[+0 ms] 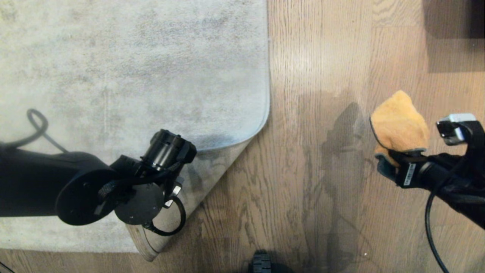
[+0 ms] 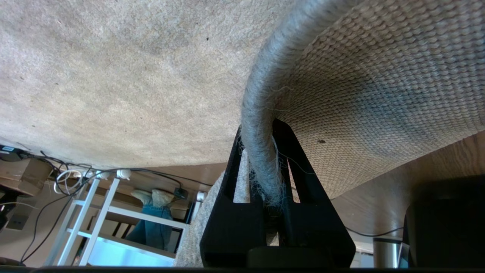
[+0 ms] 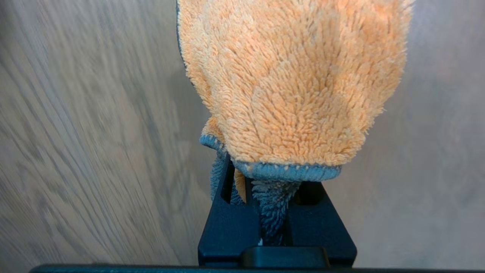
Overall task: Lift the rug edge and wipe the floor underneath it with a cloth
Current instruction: Lay down the carpet
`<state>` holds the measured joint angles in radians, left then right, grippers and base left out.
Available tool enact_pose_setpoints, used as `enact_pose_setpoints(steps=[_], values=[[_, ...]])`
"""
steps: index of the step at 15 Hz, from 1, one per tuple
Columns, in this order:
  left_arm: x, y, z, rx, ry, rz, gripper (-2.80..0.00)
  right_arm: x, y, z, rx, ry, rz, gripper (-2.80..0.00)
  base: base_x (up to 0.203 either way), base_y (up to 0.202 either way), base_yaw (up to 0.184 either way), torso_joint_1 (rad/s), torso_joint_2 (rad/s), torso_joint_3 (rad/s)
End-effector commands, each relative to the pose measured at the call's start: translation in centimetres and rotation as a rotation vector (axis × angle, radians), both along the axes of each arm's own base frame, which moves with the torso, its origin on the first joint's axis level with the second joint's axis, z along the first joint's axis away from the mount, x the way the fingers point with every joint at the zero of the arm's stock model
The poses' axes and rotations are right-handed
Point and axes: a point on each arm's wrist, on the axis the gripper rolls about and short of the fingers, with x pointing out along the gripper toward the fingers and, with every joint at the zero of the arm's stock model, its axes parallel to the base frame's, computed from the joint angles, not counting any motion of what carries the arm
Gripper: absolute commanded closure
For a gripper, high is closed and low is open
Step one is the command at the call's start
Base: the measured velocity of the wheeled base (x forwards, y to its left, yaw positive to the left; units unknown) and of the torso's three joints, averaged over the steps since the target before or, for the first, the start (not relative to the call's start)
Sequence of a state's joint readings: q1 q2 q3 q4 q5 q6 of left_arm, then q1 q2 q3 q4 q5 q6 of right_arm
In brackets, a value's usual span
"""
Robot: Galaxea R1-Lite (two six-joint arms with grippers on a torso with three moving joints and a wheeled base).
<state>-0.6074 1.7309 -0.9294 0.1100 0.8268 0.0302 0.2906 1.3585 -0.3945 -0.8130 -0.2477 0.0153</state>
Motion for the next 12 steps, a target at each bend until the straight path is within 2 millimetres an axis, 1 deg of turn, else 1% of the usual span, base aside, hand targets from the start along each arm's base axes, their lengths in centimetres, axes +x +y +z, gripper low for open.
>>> enact_pose_setpoints(steps=[1,7,9,12], values=[[0.0,0.0,0.1,0.002,-0.003,0.003,0.0,-2.6,-1.4,0.1,0.011,-0.04,-0.037,0.0,0.0,0.0,0.0,0.0,0.0,0.0],[0.0,0.0,0.1,0.001,-0.005,0.003,0.0,-6.5,-3.2,-1.4,0.012,-0.05,-0.097,0.0,0.0,0.0,0.0,0.0,0.0,0.0],[0.0,0.0,0.1,0.001,-0.005,0.002,0.0,-7.7,-3.9,-2.3,0.008,-0.037,-0.131,0.0,0.0,0.0,0.0,0.0,0.0,0.0],[0.0,0.0,0.1,0.0,-0.007,0.001,0.0,-10.1,-4.4,-4.0,0.007,-0.03,-0.146,0.0,0.0,0.0,0.0,0.0,0.0,0.0]])
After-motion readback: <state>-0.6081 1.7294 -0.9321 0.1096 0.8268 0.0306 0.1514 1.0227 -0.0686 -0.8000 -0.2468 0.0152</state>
